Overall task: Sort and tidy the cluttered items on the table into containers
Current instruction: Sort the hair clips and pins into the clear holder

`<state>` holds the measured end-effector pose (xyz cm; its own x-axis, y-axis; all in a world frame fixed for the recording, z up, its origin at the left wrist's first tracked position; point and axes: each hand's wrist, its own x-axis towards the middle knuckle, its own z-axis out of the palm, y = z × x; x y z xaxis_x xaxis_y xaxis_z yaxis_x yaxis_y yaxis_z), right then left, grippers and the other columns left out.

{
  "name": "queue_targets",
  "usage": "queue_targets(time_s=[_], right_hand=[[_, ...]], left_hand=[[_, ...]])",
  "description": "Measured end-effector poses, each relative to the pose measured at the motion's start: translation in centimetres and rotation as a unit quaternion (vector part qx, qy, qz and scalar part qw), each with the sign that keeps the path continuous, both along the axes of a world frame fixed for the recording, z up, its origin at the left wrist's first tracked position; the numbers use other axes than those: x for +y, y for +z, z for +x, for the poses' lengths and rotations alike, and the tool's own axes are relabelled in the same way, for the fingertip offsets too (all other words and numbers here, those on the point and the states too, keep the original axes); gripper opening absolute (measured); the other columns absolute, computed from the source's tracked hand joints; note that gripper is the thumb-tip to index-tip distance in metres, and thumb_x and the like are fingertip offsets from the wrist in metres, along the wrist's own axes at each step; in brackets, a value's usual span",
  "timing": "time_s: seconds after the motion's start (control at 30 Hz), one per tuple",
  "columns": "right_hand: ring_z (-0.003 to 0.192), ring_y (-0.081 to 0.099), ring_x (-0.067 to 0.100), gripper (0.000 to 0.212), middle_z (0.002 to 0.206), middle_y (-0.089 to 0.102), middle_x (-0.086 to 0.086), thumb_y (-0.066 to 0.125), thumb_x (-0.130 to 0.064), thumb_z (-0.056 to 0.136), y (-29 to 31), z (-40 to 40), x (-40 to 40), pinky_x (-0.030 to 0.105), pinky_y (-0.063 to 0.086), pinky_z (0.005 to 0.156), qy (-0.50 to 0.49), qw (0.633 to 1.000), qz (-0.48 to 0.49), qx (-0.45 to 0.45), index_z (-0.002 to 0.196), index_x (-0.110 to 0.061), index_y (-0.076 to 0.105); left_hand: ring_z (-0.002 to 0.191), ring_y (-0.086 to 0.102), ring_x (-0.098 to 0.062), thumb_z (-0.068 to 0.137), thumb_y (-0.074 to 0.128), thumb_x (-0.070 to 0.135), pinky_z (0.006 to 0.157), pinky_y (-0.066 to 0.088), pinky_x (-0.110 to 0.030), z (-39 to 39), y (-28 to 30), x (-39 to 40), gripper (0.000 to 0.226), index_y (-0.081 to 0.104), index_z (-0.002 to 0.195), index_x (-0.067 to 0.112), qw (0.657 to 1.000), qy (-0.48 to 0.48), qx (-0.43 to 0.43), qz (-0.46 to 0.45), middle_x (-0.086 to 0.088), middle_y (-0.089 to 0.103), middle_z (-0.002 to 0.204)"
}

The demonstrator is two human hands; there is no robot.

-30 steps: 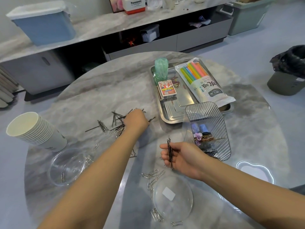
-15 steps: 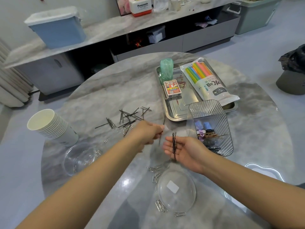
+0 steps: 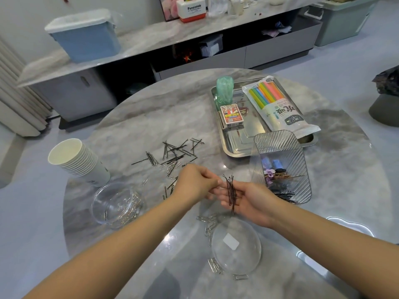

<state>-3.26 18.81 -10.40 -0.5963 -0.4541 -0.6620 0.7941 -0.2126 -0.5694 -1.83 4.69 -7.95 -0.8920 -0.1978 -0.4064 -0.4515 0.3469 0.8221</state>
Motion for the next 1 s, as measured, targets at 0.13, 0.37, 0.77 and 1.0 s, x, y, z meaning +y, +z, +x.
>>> queue_targets(time_s=[0.13,0.37,0.77,1.0], right_hand=[[0.066,0.055,0.017,0.03,0.074,0.057,0.01,0.034,-0.014,0.102,0.0,-0.1,-0.1,0.021,0.05,0.05,-0.011,1.0,0.008,-0.007,0.093,-0.002,0.059],[0.051,0.049,0.011,0.034,0.062,0.053,0.003,0.031,-0.015,0.101,0.1,-0.5,-0.1,0.018,0.041,0.046,0.038,0.999,-0.023,0.003,0.083,-0.007,0.058],[0.05,0.05,0.012,0.041,0.065,0.048,0.005,0.032,-0.02,0.099,0.8,-0.3,0.2,0.022,0.044,0.044,0.053,0.99,-0.092,-0.089,0.087,-0.002,0.066],[0.046,0.043,0.012,0.026,0.057,0.043,0.002,0.032,-0.015,0.1,1.5,-0.4,0.3,0.021,0.043,0.044,0.04,0.992,-0.082,-0.09,0.082,-0.007,0.048]], left_hand=[[0.07,0.059,-0.008,0.085,0.067,0.015,0.071,0.047,-0.022,-0.6,-0.4,-0.3,0.007,0.065,0.085,0.022,0.993,-0.039,0.074,-0.081,0.005,0.064,0.08],[0.074,0.057,-0.016,0.097,0.045,0.005,0.074,0.049,-0.02,-0.3,-1.2,1.1,0.033,0.048,0.129,0.007,0.987,-0.016,-0.024,0.161,-0.004,0.058,0.085],[0.092,0.067,-0.011,0.093,0.054,0.014,0.103,0.044,-0.034,0.5,-0.8,-0.7,0.023,0.069,0.106,0.025,0.985,-0.125,0.049,0.106,0.0,0.073,0.094],[0.135,0.027,0.009,0.066,0.082,0.038,0.111,0.032,-0.022,1.8,-1.5,-1.5,0.093,0.028,0.141,0.044,0.958,-0.274,0.056,0.062,0.02,0.032,0.149]])
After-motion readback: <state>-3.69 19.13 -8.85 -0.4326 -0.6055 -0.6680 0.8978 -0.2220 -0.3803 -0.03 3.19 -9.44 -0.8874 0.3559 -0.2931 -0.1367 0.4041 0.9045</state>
